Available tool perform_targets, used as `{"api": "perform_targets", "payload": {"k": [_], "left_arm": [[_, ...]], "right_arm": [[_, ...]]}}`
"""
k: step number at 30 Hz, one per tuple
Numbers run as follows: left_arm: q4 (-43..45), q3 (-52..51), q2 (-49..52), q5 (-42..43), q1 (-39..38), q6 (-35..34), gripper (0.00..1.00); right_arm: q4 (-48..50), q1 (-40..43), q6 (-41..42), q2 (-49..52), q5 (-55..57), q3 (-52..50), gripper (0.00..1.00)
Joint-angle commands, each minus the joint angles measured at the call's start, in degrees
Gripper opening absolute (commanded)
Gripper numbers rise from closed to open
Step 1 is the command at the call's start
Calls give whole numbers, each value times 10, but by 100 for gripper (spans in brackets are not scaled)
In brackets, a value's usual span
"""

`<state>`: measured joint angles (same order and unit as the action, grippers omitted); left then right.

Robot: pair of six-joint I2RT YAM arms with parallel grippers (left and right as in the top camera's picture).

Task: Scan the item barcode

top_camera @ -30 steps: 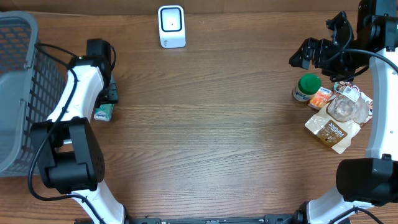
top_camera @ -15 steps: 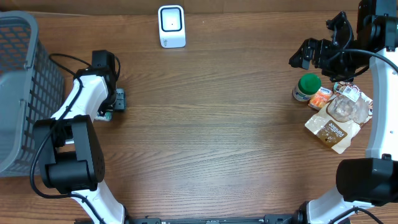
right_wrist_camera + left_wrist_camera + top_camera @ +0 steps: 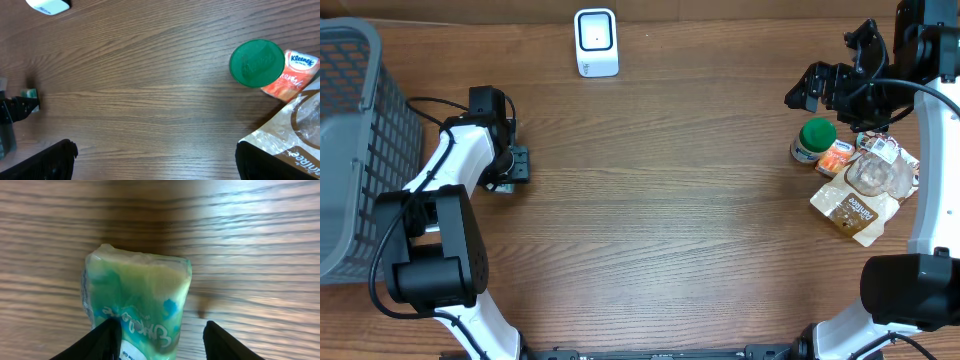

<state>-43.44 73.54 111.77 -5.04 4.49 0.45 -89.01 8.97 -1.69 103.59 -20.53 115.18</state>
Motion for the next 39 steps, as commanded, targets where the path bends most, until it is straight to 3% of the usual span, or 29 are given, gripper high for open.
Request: {"api": "perform_targets", "payload": {"k": [1,4,13,19,24,28,34,39], "left_arm": [[0,-7,6,123,-28,6,54],[0,-7,6,139,-61,-16,53],[22,-7,6,150,-217,-180,48],[42,6,6,152,-287,-229,43],[-39,81,6,151,-266,-236,43],[-137,178,6,150,-221,-236,52],[-238,287,6,115,-149,-211,51],[-254,288,7,74,-111,-197,52]], "right_arm": [[1,1,-2,-3,2,6,100],[2,1,-2,-3,1,5,100],[2,1,0,-3,-1,6,100],[2,0,2,-3,-8,5,100],[8,0,3,-3,-39,5,100],[21,-7,37,-3,-55,3,100],[30,-48,47,8,-54,-3,100],[56,-97,52,20,-54,-39,90]]}}
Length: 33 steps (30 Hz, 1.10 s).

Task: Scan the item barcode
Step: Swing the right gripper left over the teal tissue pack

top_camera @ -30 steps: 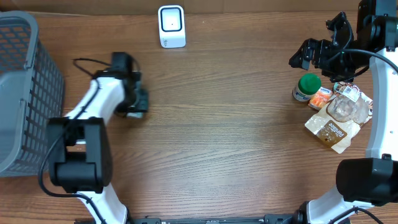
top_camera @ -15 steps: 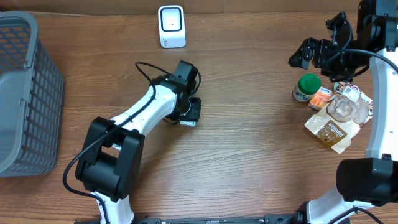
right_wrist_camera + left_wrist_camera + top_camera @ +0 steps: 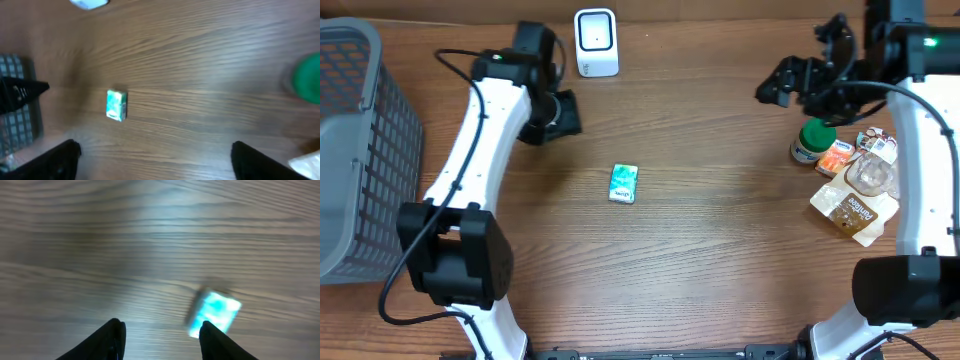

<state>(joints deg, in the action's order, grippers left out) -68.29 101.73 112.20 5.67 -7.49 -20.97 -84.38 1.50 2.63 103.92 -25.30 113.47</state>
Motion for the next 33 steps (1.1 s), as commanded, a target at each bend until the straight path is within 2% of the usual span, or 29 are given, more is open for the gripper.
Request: {"api": "perform_targets", "payload": {"k": [1,5,7,13,19,24,27,28,33], "left_arm": [[-6,5,2,-40,14,17,53],[-7,5,2,-59,26,17,61],[-7,5,2,-69,26,17,69],[0,5,2,-94,27,17,78],[11,5,2,-101,44,17,79],[11,5,2,-102,58,17,84],[11,5,2,-102,60,17,88],[11,5,2,-102,60,17,100],[11,5,2,-101,60,17,99]], "right_arm": [[20,-35,16,19,-7,-34,89],[76,-78,56,26,-5,-95,72],[112,-101,80,26,-5,-131,59],[231,-183,142,26,-2,-224,49],[357,-257,235,26,22,-300,48],[427,-311,288,28,68,-347,47],[458,-334,293,29,79,-366,47],[467,-342,293,30,79,-370,47],[492,-374,293,49,76,-373,46]]}}
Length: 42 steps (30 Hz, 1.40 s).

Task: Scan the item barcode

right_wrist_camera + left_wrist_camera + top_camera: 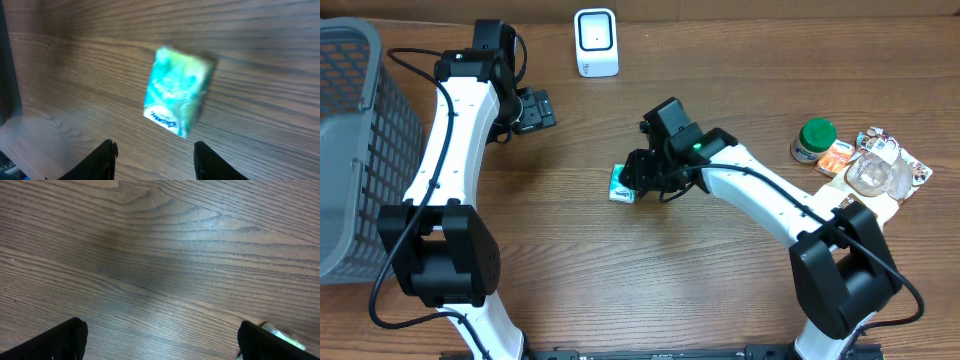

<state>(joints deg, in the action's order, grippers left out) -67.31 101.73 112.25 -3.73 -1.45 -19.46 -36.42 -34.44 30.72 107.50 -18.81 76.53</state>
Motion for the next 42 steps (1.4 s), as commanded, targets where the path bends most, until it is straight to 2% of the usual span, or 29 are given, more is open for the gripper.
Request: {"api": "perform_targets", "payload": {"k": [1,4,11,16,22,26,31,33,36,40,42], "left_arm": [[2,5,2,-7,-1,1,100],[5,5,2,-7,-1,2,100],[5,5,2,-7,-1,2,99],[5,5,2,-7,-1,2,99],[5,5,2,-7,-1,2,100],[5,5,2,-7,-1,2,100],[5,5,2,-7,-1,2,100],[5,5,2,-7,-1,2,100],[5,5,2,-7,-1,2,100],[5,5,2,-7,-1,2,99],[5,5,2,-7,-1,2,100]], "right_arm": [[20,-23,10,21,11,-4,43],[53,-50,6,46,12,-4,35],[104,-78,6,86,19,-4,32],[66,-63,1,86,55,-4,32],[20,-28,-57,85,55,5,33],[-4,3,-57,85,58,9,34],[-41,34,-124,73,-11,37,44],[-73,46,-160,63,-47,63,45],[-118,64,-191,54,-53,107,51],[-123,79,-203,53,-56,136,49],[-106,76,-184,58,-55,135,41]]}}
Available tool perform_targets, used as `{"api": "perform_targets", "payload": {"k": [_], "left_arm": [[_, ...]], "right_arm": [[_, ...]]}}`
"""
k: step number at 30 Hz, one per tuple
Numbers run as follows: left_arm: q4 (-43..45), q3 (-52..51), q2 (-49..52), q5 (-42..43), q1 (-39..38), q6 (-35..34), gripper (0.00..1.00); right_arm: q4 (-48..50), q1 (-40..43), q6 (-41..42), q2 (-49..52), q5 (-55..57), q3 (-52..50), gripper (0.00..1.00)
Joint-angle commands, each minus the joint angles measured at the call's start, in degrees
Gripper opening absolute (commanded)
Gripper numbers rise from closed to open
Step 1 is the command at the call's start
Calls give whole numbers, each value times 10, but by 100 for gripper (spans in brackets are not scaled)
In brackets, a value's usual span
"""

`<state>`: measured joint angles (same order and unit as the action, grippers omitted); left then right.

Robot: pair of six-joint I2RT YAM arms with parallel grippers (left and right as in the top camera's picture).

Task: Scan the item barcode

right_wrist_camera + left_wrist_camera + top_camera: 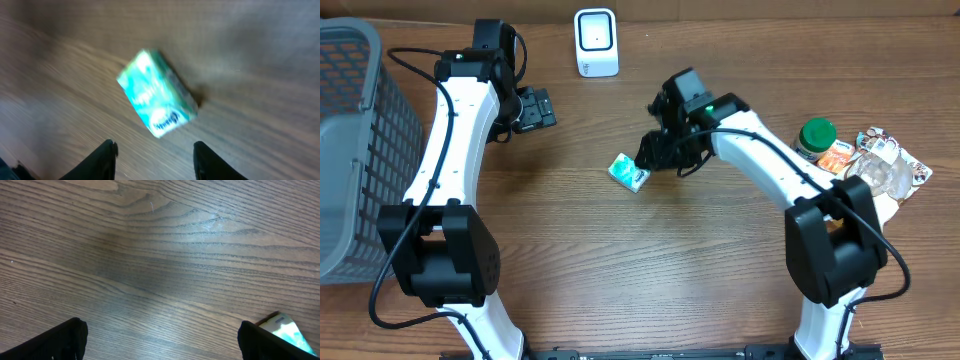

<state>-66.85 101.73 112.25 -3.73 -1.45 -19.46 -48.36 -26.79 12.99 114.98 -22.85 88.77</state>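
A small green and white tissue pack (629,172) lies flat on the wooden table, turned at a slant. In the right wrist view the pack (157,93) is blurred and sits just ahead of my open right gripper (155,155), whose fingers hold nothing. Overhead, that right gripper (656,152) hovers just right of the pack. The white barcode scanner (595,42) stands at the table's far edge. My left gripper (532,108) is open and empty, left of the scanner; its wrist view catches only a corner of the pack (285,332).
A grey mesh basket (355,140) stands at the left edge. At the far right lie a green-lidded jar (813,138), an orange Kleenex packet (837,157), a clear plastic container (876,172) and a brown pouch (852,210).
The tissue pack has turned from nearly upright to slanted and sits a little higher on the table. My right gripper has shifted up and to the right of it. The left arm has not moved.
First my left gripper was by the basket with the tissue pack between its fingers. Then the pack lay mid-table and the left gripper stood empty near the scanner. My right arm then came from the far right to the pack, which now lies slanted.
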Motion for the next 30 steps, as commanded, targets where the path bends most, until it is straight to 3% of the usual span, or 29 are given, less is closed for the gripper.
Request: {"api": "perform_targets", "payload": {"k": [1,3,6,9,17,23,30], "left_arm": [[0,5,2,-7,-1,2,99],[0,5,2,-7,-1,2,100],[0,5,2,-7,-1,2,99],[0,5,2,-7,-1,2,100],[0,5,2,-7,-1,2,100],[0,5,2,-7,-1,2,100],[0,5,2,-7,-1,2,100]], "right_arm": [[24,-5,14,-12,-13,13,35],[51,-18,61,1,1,13,24],[115,-42,165,24,106,13,22],[183,-60,205,49,206,13,23],[241,-69,204,90,257,13,24],[231,-75,114,92,127,13,24],[157,-100,30,92,57,13,24]]}}
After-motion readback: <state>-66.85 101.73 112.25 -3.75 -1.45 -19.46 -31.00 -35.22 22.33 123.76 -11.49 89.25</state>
